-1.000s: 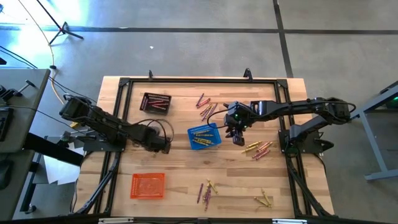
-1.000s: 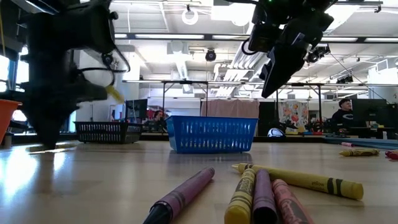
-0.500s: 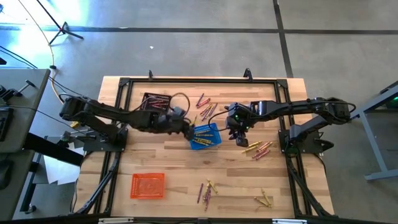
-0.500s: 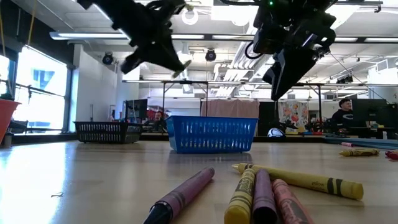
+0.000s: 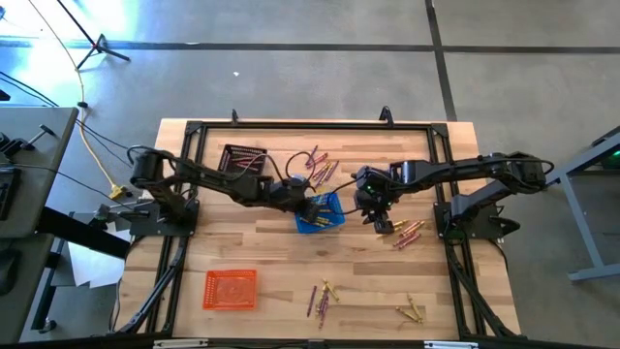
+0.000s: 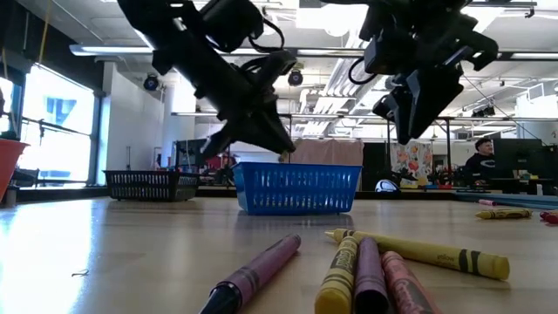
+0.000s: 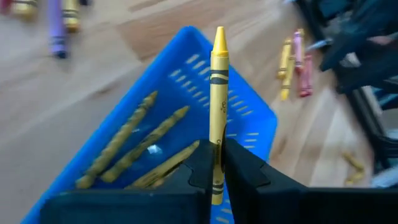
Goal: Sort crayons
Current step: Put the yellow crayon into the blue basket, then put the violet crayon into the orange basket
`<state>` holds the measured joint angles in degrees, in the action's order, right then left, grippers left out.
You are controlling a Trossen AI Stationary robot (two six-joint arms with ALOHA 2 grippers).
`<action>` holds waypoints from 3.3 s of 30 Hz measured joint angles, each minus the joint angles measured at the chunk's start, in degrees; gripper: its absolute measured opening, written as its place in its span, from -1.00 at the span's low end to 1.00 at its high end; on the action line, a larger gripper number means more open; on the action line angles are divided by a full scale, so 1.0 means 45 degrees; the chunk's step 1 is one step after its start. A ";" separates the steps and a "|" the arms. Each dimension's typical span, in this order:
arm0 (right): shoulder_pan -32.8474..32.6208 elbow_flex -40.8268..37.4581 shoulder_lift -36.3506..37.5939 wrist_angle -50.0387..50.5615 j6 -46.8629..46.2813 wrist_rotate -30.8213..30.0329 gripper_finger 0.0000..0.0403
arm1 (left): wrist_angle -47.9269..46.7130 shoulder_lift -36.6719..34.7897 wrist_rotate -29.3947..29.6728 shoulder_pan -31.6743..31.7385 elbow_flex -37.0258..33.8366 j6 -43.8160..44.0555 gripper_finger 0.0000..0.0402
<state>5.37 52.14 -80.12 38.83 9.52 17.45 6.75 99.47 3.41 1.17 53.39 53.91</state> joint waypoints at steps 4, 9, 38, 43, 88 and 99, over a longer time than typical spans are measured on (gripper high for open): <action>-0.0138 0.0000 0.0000 -0.0013 -0.0005 -0.0005 -0.47 | 0.0514 0.0073 -0.0536 -0.0013 0.0005 -0.0013 -0.72; -0.0146 0.0000 0.0000 -0.0380 -0.0310 -0.0006 -0.47 | 0.0491 -0.0184 -0.1714 -0.0039 0.0006 -0.0716 -0.53; -0.2219 0.0000 0.0000 -0.1790 -0.8387 -0.2150 -0.47 | -0.5759 -0.2471 -0.0004 -0.4434 0.1752 -0.2495 -0.53; -0.2312 0.0000 0.0000 -0.1494 -0.8074 -0.2549 -0.47 | -0.6560 -0.2215 0.1082 -0.4929 0.1753 -0.0550 -0.53; -0.2274 -0.0107 -0.0029 0.2957 -0.2011 -0.4590 -0.47 | -1.2107 0.5882 -0.1226 -0.6586 1.1540 1.0039 -0.53; -0.2274 -0.0107 -0.0026 0.2825 -0.2016 -0.4594 -0.47 | -1.1433 0.6820 -0.1969 -0.6776 1.1540 1.0563 -0.53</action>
<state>-4.86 51.66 -80.24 51.54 0.45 -3.22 -44.71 130.16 -5.45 -29.32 105.32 101.44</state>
